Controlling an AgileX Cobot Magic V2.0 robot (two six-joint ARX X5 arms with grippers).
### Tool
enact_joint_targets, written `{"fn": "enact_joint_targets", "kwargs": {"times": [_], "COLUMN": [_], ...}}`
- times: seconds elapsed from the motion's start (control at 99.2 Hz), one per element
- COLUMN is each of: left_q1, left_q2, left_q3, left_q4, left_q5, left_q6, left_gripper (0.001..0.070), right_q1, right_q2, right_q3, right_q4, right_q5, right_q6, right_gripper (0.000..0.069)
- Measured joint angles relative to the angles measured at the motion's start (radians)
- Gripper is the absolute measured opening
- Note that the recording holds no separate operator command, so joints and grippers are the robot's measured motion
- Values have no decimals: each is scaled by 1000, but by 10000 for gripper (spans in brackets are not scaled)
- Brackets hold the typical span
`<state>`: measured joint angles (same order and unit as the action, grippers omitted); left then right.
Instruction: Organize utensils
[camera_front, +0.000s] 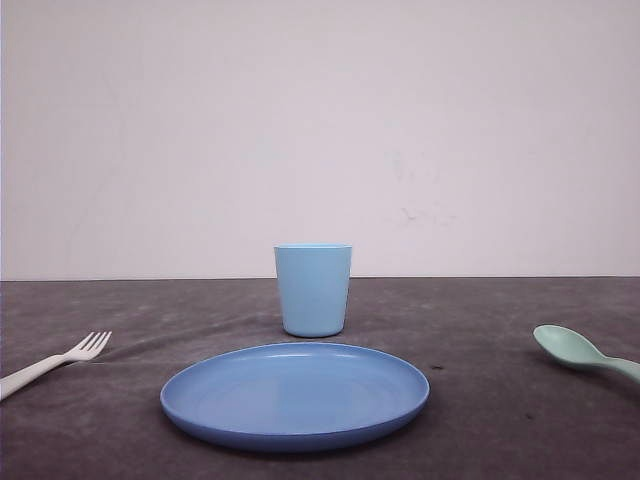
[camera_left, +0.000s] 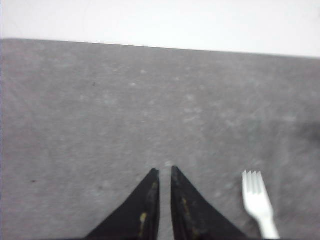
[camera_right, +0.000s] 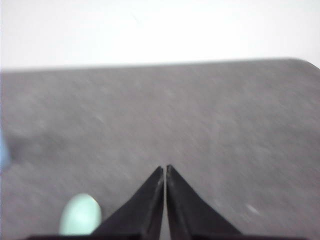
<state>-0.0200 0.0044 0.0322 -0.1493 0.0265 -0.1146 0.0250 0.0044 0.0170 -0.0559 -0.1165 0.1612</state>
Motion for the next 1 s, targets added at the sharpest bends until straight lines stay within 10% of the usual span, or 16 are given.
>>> {"fn": "enact_joint_targets", "kwargs": {"times": [0.252,0.484,0.998], "left_q1": [0,0,0], "left_q2": [5,97,537], "left_q3": [83,378,895], "left_q4": [156,40,-509], "left_q5": [23,83,130], "left_q6": [-159,-183,10], "left_gripper": [15,15,15], "right_q1": [0,0,0], "right_q2": [13,150,552], "right_q3": [189,531,958], "right_q4": [-18,-257,-734], "right_q5": [-31,-42,-41], "right_q6": [180,201,6], "right_gripper": [8,8,8]}}
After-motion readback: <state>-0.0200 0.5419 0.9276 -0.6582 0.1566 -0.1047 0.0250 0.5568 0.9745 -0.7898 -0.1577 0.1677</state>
